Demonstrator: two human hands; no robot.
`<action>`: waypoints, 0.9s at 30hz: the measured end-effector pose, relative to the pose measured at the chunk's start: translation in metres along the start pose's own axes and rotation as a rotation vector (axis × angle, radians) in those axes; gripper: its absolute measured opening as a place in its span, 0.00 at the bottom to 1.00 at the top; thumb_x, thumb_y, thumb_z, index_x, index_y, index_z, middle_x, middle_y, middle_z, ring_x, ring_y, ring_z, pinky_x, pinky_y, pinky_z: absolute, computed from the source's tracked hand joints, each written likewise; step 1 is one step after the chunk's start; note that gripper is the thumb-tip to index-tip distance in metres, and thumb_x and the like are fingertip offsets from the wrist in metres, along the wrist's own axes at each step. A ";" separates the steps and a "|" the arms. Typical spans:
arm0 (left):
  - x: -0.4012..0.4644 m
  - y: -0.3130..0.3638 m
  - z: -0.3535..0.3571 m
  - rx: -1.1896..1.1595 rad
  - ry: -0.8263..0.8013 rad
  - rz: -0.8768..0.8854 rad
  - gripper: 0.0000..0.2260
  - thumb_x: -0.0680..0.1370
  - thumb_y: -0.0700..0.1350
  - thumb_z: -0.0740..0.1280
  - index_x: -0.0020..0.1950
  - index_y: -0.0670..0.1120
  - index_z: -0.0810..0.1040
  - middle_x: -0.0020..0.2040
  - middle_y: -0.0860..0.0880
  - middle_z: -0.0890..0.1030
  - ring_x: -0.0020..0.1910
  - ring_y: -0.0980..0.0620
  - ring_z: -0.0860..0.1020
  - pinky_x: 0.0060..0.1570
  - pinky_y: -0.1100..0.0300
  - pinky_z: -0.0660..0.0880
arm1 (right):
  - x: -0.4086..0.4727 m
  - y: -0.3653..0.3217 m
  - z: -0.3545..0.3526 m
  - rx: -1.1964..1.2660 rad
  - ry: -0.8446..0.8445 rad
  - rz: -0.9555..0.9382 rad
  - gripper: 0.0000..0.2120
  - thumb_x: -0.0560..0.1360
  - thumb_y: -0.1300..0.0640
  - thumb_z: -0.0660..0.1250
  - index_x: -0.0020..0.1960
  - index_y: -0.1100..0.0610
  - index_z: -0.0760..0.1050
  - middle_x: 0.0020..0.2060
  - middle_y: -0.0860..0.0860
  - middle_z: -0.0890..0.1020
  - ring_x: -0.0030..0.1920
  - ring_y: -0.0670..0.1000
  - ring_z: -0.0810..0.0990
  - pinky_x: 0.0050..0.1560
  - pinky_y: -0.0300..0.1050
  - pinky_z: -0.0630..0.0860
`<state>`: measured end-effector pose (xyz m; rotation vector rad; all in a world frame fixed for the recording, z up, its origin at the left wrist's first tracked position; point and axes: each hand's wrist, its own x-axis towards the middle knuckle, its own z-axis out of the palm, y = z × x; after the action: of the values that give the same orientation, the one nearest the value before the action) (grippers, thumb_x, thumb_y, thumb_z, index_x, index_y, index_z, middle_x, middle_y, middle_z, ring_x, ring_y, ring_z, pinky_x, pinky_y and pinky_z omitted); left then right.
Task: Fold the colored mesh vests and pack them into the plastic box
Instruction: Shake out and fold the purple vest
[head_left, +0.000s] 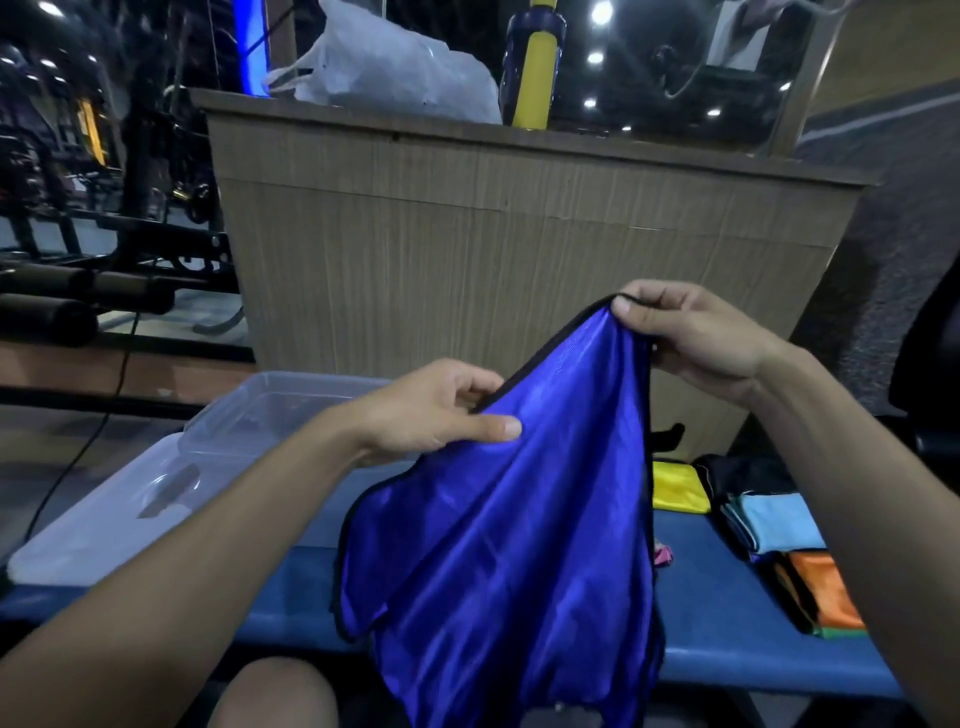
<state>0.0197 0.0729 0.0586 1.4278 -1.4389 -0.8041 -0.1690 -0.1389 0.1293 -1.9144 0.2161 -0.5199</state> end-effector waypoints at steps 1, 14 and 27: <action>-0.002 -0.010 0.005 -0.011 -0.031 -0.018 0.13 0.79 0.42 0.73 0.62 0.39 0.81 0.60 0.39 0.83 0.61 0.37 0.81 0.64 0.42 0.77 | 0.003 -0.002 0.000 0.004 0.032 -0.027 0.06 0.79 0.54 0.67 0.45 0.54 0.77 0.39 0.48 0.77 0.40 0.45 0.74 0.43 0.40 0.71; -0.034 -0.073 -0.010 0.362 0.143 0.016 0.05 0.77 0.41 0.74 0.47 0.45 0.80 0.41 0.51 0.82 0.39 0.57 0.77 0.44 0.49 0.77 | 0.008 0.022 -0.015 0.313 0.391 -0.010 0.08 0.83 0.61 0.64 0.47 0.57 0.79 0.40 0.51 0.83 0.41 0.47 0.81 0.48 0.42 0.79; -0.030 -0.076 0.103 0.919 0.015 -0.017 0.17 0.85 0.57 0.56 0.40 0.50 0.66 0.47 0.45 0.77 0.49 0.42 0.76 0.44 0.50 0.70 | 0.001 0.007 0.020 0.092 0.068 -0.092 0.09 0.83 0.61 0.63 0.52 0.53 0.82 0.44 0.49 0.83 0.43 0.46 0.79 0.47 0.39 0.74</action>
<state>-0.0499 0.0780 -0.0533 2.0943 -1.8916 -0.0945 -0.1581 -0.1260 0.1167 -1.8251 0.1459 -0.6464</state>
